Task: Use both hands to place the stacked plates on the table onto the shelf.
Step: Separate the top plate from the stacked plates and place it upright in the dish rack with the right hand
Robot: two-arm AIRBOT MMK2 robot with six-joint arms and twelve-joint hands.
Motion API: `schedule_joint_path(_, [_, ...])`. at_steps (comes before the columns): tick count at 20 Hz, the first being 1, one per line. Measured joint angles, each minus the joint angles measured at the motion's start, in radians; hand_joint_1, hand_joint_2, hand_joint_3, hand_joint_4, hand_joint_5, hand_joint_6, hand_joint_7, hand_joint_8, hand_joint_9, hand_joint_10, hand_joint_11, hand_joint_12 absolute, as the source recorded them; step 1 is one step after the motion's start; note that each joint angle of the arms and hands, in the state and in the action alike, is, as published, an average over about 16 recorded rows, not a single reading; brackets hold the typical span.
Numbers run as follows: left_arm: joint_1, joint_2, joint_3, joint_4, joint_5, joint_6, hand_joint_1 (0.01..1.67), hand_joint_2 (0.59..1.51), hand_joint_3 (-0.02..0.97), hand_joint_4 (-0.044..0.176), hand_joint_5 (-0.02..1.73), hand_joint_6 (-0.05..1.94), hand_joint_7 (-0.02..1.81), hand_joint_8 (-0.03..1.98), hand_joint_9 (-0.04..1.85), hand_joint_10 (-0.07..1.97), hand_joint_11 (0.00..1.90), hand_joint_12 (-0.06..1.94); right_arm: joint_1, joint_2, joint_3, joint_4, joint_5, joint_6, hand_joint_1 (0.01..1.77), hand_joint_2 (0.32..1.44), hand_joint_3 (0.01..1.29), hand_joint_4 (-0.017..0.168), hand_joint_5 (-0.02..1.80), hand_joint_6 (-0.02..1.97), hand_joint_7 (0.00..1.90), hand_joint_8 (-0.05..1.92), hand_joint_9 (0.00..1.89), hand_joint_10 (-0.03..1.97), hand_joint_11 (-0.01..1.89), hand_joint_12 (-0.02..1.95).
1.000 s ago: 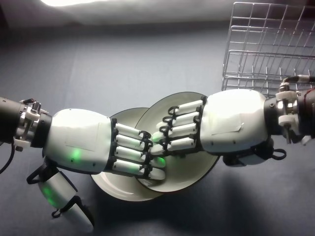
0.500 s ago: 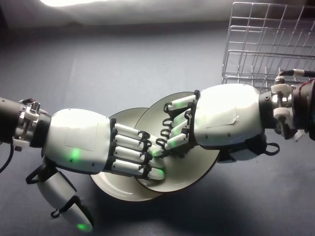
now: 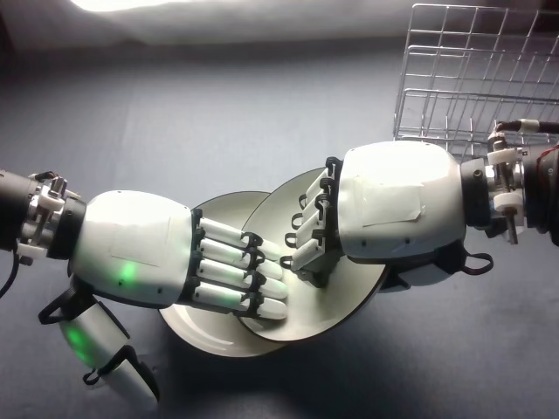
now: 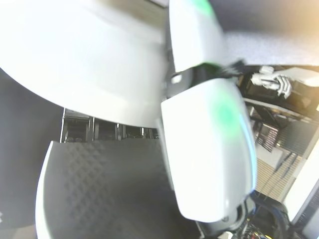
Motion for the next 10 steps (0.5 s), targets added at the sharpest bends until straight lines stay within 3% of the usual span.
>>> schedule_joint_path(5, [-0.028,0.044,-0.021,0.01,0.012,-0.022,0.02,1.05,0.021,-0.003,0.01,-0.02,0.02,-0.01,0.03,0.01,0.03,0.01,0.015,0.0,0.0,0.012,0.016,0.0,1.3,0.95,0.01,0.0,0.77,0.88,0.85,0.73,0.9,0.68,0.86,1.31])
schedule_joint_path(10, [-0.069,0.116,-0.053,0.008,0.026,-0.054,0.02,1.048,0.021,0.001,0.03,0.0,0.03,0.01,0.03,0.01,0.03,0.01,0.04,0.002,0.0,0.031,0.024,0.003,1.28,0.95,0.01,0.002,0.8,0.95,0.9,0.78,0.95,0.72,0.9,1.32])
